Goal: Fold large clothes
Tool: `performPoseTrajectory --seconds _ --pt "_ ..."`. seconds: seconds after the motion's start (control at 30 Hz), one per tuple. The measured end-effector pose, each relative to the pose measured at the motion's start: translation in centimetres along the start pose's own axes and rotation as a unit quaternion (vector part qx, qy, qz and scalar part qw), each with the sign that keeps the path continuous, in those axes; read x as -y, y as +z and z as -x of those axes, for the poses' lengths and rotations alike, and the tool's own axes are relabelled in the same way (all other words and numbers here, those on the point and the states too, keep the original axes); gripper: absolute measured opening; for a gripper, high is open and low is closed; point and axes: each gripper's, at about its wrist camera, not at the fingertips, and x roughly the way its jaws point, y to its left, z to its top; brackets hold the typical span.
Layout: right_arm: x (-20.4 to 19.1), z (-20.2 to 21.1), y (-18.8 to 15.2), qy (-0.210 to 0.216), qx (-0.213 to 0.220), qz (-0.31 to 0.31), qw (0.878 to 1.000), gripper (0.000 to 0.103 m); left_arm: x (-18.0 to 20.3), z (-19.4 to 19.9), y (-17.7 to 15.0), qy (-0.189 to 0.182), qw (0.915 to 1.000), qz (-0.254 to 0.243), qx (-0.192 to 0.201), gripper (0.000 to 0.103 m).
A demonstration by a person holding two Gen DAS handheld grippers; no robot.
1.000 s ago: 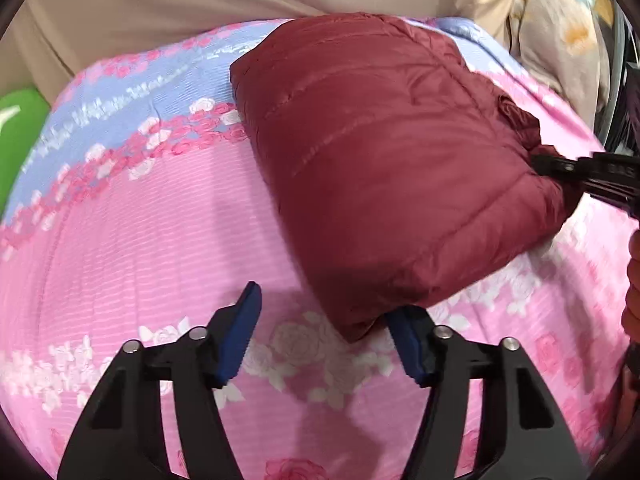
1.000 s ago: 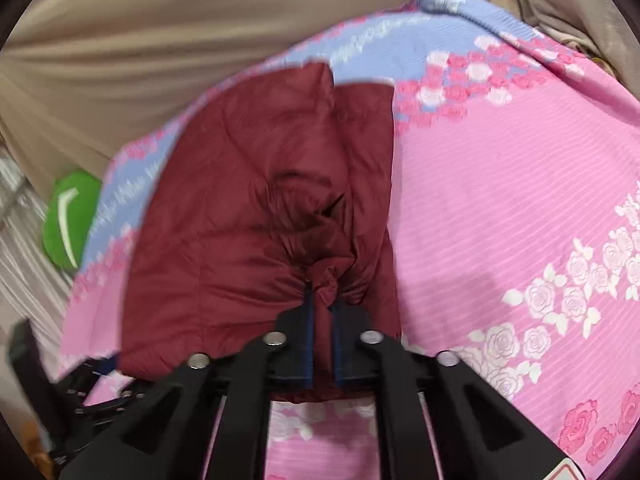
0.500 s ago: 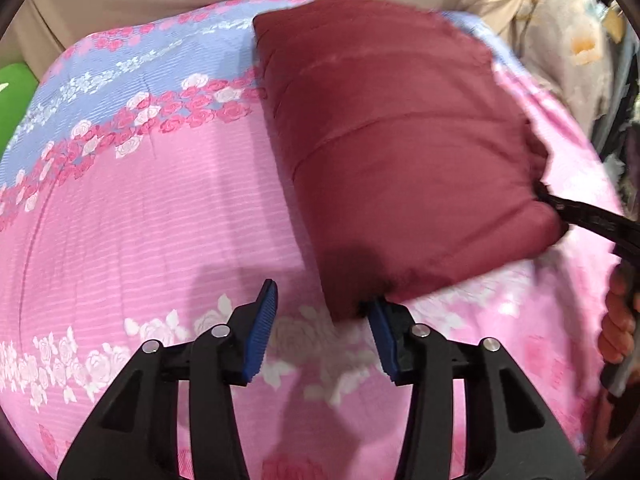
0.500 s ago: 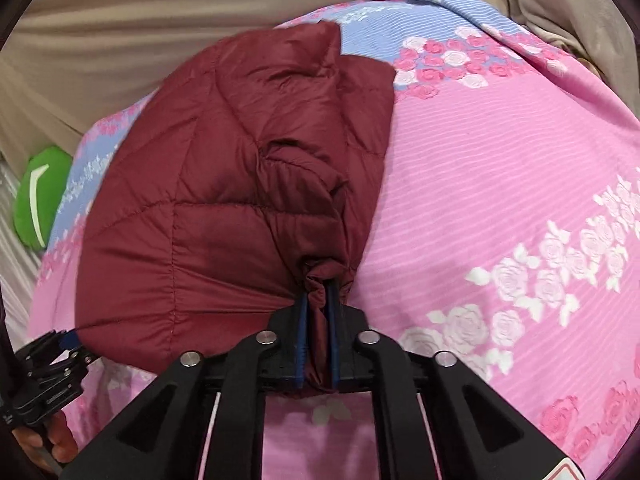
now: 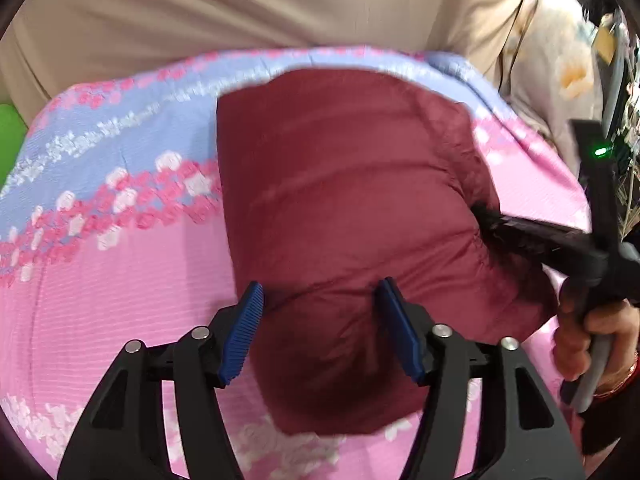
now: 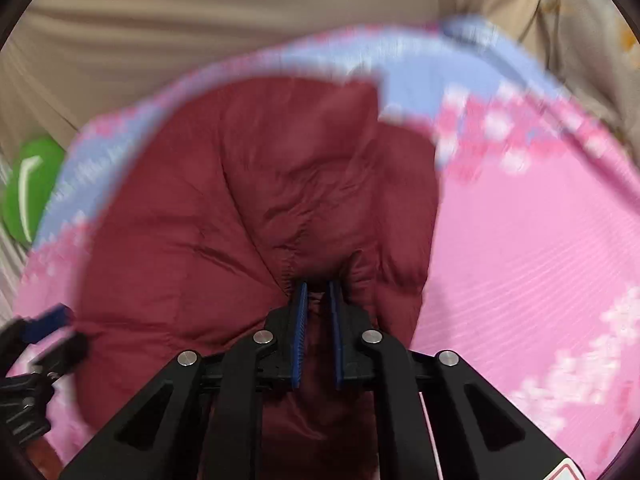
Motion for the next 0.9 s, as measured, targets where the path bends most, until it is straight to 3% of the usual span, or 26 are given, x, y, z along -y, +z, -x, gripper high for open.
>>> performPoseTrajectory --seconds 0.1,0.27,0.4,0.47,0.53,0.57,0.63,0.73,0.9 --pt "0.0 2.0 0.4 -0.005 0.012 -0.012 1.0 0.01 0.6 -0.6 -0.2 0.032 0.9994 -0.014 0.006 0.066" --pt "-0.9 5.3 3.9 0.02 0.075 -0.012 0.997 0.01 0.1 -1.4 -0.3 0.032 0.9995 0.0 0.004 0.074" --pt "-2.1 2.5 8.4 0.012 0.077 -0.014 0.997 0.01 0.4 -1.5 -0.2 0.039 0.9992 -0.005 0.005 0.075" --pt "-2.0 -1.8 9.8 -0.029 0.042 -0.018 0.999 0.008 0.4 -1.5 -0.2 0.038 0.9992 -0.004 0.007 0.076" --pt "-1.7 -5.8 9.6 -0.035 -0.005 -0.011 0.999 0.006 0.5 -1.3 -0.1 0.035 0.9993 -0.005 0.014 0.08" --pt "-1.6 -6.3 9.4 -0.036 -0.007 -0.013 0.999 0.005 0.5 -1.4 -0.1 0.037 0.9993 -0.006 0.011 0.08" --pt "-1.8 -4.5 9.3 -0.049 0.003 -0.015 0.999 0.007 0.3 -1.8 -0.1 0.037 0.9993 -0.003 0.001 0.08" --pt "-1.5 -0.7 8.0 -0.01 0.03 -0.025 0.999 0.012 -0.1 -2.2 -0.1 0.035 0.9994 0.001 -0.003 0.082" --pt "-0.7 3.5 1.7 -0.003 0.031 -0.02 0.999 0.013 -0.2 -2.4 -0.2 0.03 0.9995 0.002 -0.004 0.083"
